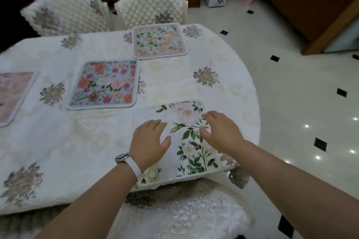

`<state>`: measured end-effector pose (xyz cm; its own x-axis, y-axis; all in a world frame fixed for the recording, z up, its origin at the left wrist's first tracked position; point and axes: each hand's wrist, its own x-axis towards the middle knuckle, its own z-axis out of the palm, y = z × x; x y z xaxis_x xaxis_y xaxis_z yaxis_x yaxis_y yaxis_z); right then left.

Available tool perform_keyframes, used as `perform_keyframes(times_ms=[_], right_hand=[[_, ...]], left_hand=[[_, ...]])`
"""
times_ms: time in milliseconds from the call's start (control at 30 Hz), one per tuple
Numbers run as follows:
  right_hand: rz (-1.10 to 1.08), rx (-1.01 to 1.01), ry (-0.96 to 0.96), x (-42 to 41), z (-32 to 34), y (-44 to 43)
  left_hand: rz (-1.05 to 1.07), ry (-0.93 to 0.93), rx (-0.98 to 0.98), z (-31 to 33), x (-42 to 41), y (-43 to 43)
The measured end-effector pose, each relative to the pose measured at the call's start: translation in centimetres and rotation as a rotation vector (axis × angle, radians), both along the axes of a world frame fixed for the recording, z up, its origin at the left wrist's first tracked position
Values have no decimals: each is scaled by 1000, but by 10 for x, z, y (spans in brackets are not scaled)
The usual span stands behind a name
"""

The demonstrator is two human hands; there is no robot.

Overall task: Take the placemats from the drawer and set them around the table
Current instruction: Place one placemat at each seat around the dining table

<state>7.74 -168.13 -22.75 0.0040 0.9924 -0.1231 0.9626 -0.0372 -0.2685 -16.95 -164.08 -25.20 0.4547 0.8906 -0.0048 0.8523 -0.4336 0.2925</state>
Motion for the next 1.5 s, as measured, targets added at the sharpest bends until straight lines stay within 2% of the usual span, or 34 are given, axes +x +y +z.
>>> perform_keyframes(times_ms=[367, 667, 900, 1233, 1500], right_hand=[[60, -5, 6, 83, 22, -16], [156, 41, 18, 237, 27, -13], [79, 81, 54, 351, 51, -18], [-27, 63, 58, 458, 70, 10], [-36, 33, 24, 525, 54, 106]], left_hand=[[89, 33, 19, 26, 78, -29], [136, 43, 51, 40, 237, -31], [104, 18, 50, 60, 350, -23], [21, -6, 92, 74, 458, 38], [12, -22, 64, 48, 530, 134]])
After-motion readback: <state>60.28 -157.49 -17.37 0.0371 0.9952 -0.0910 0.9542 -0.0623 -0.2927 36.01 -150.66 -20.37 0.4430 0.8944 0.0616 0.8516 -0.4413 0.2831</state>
